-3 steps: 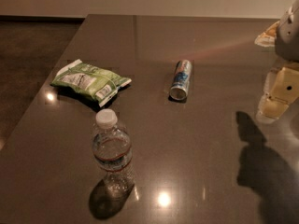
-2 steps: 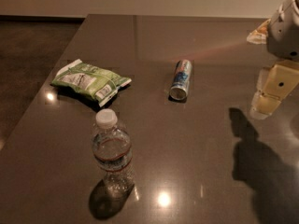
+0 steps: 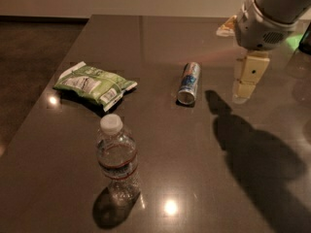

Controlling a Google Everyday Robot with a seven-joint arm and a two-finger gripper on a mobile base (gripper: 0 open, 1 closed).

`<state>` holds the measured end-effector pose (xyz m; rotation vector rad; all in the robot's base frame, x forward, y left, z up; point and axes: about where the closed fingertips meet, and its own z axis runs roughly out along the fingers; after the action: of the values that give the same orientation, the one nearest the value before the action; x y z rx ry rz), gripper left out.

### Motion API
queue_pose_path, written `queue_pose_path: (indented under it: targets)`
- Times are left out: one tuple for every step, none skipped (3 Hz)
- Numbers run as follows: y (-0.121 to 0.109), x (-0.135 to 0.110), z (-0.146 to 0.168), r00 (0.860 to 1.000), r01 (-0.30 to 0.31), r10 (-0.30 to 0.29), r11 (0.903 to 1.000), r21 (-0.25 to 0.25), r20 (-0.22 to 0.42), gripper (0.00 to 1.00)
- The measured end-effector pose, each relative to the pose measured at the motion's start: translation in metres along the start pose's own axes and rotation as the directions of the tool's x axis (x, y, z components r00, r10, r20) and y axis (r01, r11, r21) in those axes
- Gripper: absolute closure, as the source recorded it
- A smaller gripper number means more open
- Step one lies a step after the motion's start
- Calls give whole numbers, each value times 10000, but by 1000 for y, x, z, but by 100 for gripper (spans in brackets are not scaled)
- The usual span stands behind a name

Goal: Place redbull can upright

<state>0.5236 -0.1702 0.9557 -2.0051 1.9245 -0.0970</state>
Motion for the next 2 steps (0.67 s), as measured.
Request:
queue_pose_path:
  targets:
    - [-28,-15,22,9910,1326,-1324,9911,-117,208,0]
    - [-50,-28,41,9684,2477,-2467,9685,-259,363,0]
